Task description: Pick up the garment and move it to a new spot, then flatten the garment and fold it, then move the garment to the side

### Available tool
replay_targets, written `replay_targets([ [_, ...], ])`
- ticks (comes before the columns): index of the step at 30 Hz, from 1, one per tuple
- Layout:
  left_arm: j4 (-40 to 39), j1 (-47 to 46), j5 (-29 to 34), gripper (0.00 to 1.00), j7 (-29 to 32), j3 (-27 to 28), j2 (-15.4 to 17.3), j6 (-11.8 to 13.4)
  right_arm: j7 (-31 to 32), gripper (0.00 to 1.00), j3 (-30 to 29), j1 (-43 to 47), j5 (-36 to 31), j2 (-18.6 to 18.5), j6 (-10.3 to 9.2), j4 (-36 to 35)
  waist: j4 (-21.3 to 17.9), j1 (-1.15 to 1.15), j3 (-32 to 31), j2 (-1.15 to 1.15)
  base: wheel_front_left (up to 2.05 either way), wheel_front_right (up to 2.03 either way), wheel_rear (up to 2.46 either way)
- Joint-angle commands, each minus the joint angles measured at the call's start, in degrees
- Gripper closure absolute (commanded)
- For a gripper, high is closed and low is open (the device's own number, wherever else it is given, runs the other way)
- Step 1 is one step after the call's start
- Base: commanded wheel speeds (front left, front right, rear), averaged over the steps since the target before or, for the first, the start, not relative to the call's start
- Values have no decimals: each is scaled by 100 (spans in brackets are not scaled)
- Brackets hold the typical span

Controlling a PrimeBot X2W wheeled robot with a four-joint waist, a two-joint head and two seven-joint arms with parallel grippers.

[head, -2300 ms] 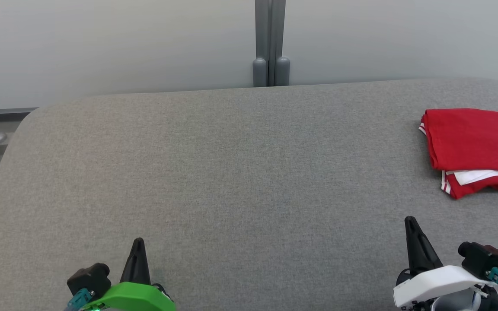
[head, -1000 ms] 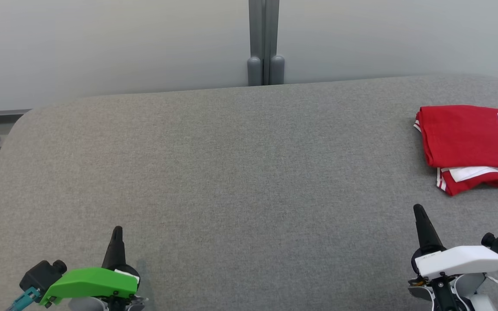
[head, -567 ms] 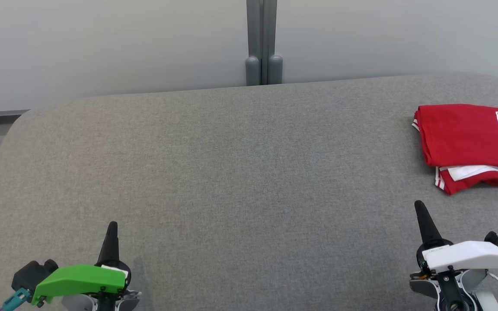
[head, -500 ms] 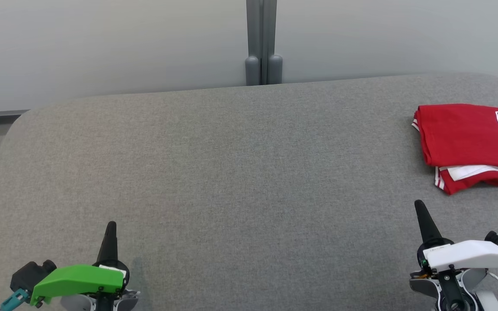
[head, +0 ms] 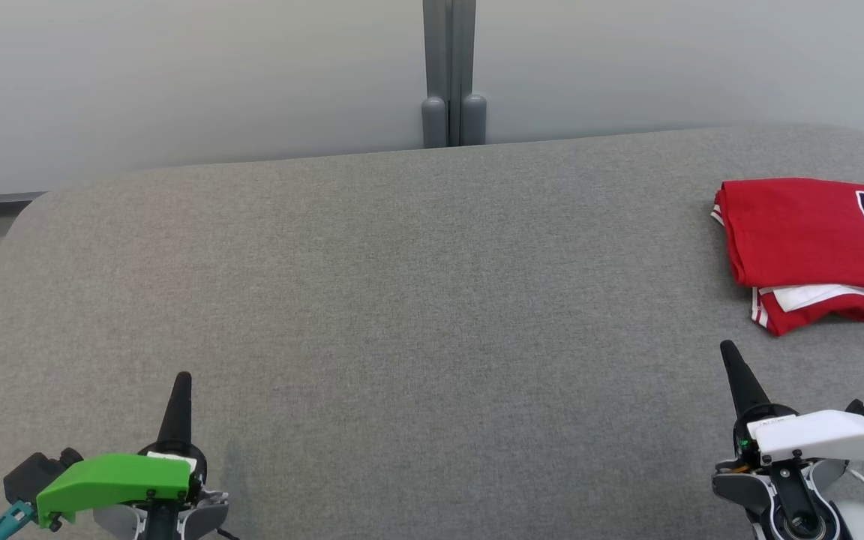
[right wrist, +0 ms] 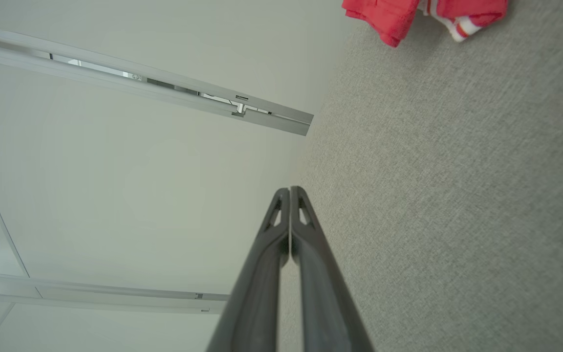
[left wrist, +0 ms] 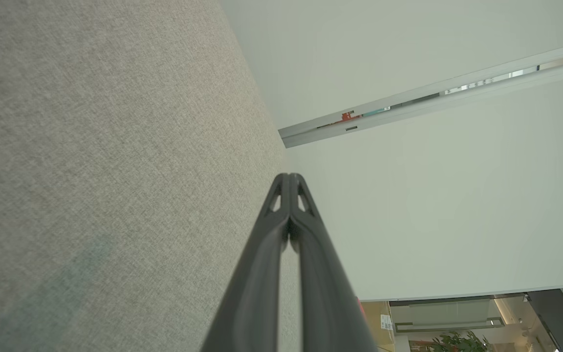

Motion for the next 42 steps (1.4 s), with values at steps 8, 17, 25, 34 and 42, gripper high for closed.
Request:
replay_targets([
  [8,-72,-163,-433,100,130,136,36,-106,126,100,-67,-152,460,-22,0,5,-20,0,6,0,0,0,0],
  [17,-103,-190,-843,100,254,250,33,-188,246,100,-116,-208,899,-17,0,29,-44,0,13,0,0,0,0],
  [25,-128,-204,-1142,100,346,342,30,-245,329,100,-157,-236,1224,-13,0,50,-64,0,18,0,0,0,0],
  [34,-149,-230,-1444,100,437,426,27,-304,424,100,-200,-287,1557,-7,0,69,-85,0,25,0,0,0,0],
  [42,-164,-244,-1718,100,524,510,24,-356,498,100,-239,-317,1837,-2,0,86,-105,0,30,0,0,0,0],
])
